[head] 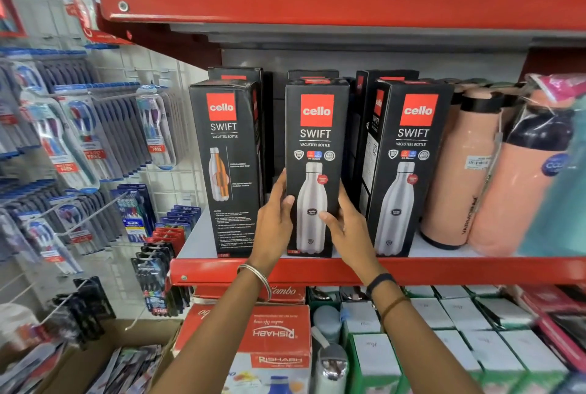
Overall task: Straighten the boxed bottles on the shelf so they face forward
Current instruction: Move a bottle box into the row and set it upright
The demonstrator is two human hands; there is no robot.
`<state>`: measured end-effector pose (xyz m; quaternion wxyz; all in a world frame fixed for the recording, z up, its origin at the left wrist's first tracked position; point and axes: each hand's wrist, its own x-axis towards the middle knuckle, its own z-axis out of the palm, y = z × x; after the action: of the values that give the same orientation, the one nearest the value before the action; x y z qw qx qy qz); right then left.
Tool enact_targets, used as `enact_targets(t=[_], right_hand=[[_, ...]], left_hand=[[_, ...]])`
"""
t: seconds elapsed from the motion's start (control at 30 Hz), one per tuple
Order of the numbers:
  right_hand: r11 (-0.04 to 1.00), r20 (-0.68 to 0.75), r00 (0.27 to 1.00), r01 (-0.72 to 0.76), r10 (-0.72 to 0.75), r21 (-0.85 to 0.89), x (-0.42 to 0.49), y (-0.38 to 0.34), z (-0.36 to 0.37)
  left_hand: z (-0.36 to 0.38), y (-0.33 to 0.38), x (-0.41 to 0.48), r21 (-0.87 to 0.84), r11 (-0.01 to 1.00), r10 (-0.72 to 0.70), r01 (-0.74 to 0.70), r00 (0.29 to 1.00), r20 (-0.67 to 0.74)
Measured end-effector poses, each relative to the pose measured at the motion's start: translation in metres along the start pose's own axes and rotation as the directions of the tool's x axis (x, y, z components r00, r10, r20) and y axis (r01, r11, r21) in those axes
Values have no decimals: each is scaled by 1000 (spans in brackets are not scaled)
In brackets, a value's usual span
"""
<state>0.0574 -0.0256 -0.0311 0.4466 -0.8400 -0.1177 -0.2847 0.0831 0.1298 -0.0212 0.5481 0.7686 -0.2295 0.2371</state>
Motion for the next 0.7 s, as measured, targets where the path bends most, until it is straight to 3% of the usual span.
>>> enact_targets(t=[0.2, 0.27, 0.33, 0.43, 0.53, 0.6, 0.7], right_hand=[[999, -96, 995, -38, 36, -14, -11, -5, 7], [999, -188, 982, -25, 31, 37, -24, -13, 14], [996, -341, 939, 69, -49, 49, -40, -28, 26], [971, -469, 857, 240, -214, -5, -53, -56, 49], [970, -387, 898, 242, -211, 34, -45, -80, 77], [985, -243, 962, 150, -126, 84, -36, -92, 97], [999, -104, 994, -15, 18, 30, -20, -97, 122]], left_hand=[[-4, -2, -6, 27, 1000, -12, 9, 994, 111], [-9, 5, -18, -33, 999, 18, -15, 995, 97], [-18, 14, -35, -71, 993, 90, -90, 996, -10], [-38, 19, -55, 61, 959, 285, -278, 930, -232], [-59, 5, -56, 127, 961, 274, -246, 905, -325], [-72, -5, -50, 63, 991, 135, -120, 925, -355], [-89, -12, -42, -90, 992, -112, 89, 951, -287]])
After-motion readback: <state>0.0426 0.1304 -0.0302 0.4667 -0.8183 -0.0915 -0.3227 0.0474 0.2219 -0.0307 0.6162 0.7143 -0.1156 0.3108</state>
